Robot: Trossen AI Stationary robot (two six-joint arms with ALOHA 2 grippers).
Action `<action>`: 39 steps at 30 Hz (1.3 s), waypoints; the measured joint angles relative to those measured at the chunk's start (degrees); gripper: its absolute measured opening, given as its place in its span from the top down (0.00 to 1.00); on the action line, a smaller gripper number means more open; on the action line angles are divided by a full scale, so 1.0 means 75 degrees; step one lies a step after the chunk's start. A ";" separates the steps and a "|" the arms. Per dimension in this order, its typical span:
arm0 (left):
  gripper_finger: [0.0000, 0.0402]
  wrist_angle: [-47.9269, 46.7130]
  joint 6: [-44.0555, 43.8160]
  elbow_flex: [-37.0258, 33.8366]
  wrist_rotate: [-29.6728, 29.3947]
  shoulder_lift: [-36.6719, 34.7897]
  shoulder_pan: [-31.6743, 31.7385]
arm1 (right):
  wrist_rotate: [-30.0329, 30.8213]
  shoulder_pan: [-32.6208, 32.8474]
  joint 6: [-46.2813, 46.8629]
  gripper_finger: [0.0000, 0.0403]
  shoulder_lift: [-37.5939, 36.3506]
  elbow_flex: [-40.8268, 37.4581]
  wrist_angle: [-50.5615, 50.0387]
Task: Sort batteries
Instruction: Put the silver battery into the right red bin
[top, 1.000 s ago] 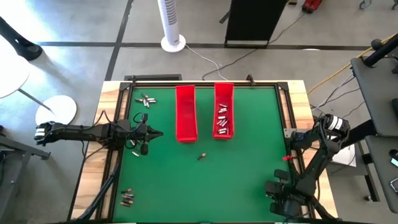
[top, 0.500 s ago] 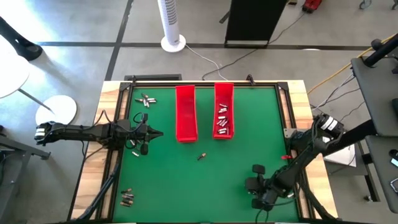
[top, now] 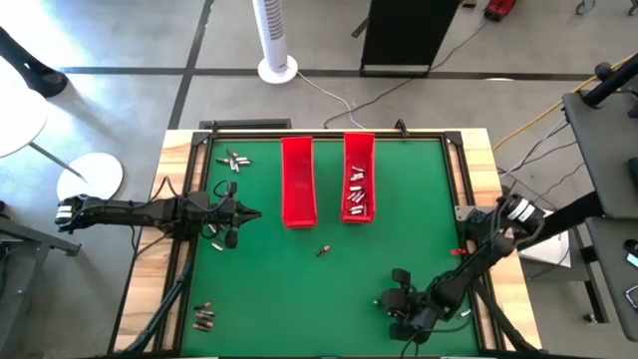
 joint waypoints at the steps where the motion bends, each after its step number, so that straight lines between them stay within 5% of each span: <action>1: 1.00 0.0000 0.0000 0.0001 -0.0001 0.0000 0.0000 | 0.0052 0.0002 0.0001 0.91 0.0061 0.0000 0.0031; 10: 1.00 0.0000 0.0000 0.0000 0.0002 0.0000 0.0000 | 0.0377 0.0013 0.0144 0.78 0.0322 -0.0006 0.0109; 21: 1.00 0.0000 0.0000 -0.0002 0.0000 0.0000 0.0000 | 0.0403 0.0070 0.0208 0.95 0.0338 -0.0006 0.0170; 39: 1.00 0.0000 0.0000 0.0001 -0.0001 0.0000 0.0000 | 0.0989 0.0133 0.0627 0.95 0.0349 -0.0020 0.0307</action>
